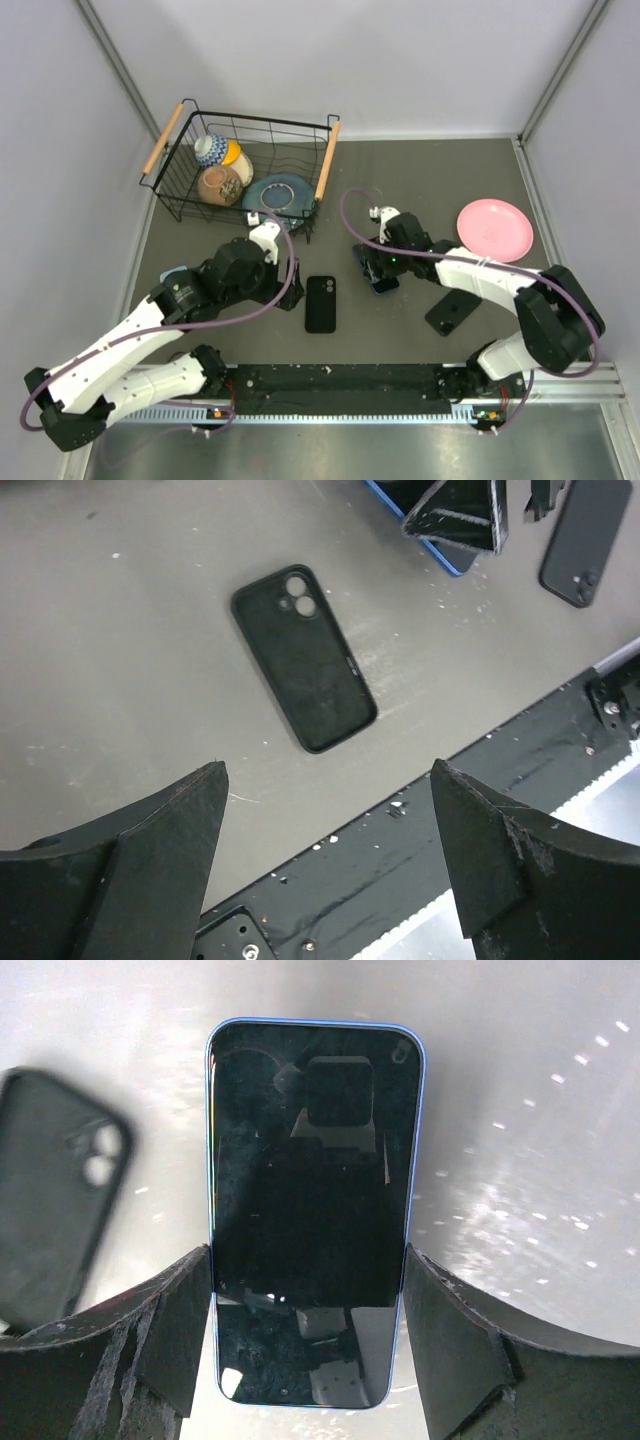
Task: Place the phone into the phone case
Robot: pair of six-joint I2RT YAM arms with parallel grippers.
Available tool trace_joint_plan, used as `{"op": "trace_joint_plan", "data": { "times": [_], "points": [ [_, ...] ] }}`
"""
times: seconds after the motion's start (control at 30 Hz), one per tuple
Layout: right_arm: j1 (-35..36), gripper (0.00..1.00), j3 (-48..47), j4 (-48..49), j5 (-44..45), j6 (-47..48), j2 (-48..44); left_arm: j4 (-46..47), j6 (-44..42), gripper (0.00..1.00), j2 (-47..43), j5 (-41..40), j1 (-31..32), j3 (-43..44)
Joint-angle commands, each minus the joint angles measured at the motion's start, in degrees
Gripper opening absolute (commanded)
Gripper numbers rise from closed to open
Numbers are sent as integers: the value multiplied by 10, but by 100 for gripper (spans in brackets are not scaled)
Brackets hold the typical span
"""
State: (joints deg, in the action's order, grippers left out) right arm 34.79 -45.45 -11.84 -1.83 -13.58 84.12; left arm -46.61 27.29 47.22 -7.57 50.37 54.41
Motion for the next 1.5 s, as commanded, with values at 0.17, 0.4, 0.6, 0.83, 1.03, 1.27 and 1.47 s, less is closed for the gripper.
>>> {"op": "trace_joint_plan", "data": {
  "times": [0.17, 0.4, 0.6, 0.83, 1.03, 1.27, 1.47],
  "points": [
    [107, 47, 80, 163, -80, 101, -182, 25, -7, 82, 64, 251, -168, 36],
    [139, 46, 134, 248, -193, 156, -254, 71, -11, 81, 116, 380, -227, 33],
    [162, 46, 105, 211, -250, 187, -273, 112, -6, 79, 182, 448, -229, 38],
    [181, 46, 91, 192, -252, 211, -283, 139, -1, 69, 243, 540, -229, 23],
    [184, 47, 83, 179, -259, 218, -280, 164, 10, 50, 247, 563, -229, 3],
    [185, 58, 79, 183, -238, 198, -280, 216, 33, 7, 233, 614, -229, -36],
    [185, 99, 83, 195, -191, 91, -304, 248, 68, 0, 194, 579, -229, -50]
  ]
}}
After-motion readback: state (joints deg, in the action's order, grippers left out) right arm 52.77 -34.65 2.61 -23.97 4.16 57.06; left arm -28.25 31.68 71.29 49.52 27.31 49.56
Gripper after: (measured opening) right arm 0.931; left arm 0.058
